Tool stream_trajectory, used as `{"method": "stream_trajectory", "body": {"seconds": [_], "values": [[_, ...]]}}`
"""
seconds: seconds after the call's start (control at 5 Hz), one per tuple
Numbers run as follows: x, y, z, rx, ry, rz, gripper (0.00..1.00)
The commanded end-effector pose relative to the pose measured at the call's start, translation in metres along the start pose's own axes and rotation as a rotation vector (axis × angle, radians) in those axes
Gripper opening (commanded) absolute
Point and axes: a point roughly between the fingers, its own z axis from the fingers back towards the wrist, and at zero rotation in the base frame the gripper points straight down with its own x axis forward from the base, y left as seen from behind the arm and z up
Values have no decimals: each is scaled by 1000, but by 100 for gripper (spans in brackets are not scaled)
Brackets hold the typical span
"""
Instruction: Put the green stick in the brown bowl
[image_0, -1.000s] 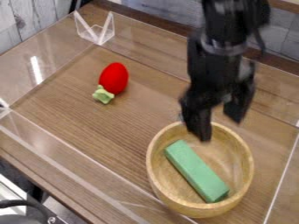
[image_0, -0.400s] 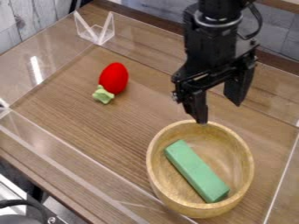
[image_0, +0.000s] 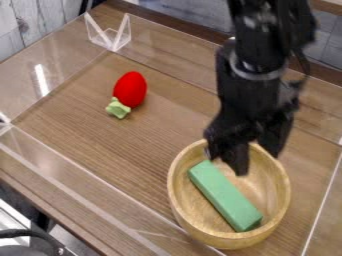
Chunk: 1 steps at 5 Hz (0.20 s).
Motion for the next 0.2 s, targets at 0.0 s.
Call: {"method": "stream_trajectory", "body": {"seconds": [0.0], "values": [[-8, -3, 8, -73, -12, -59, 100]]}}
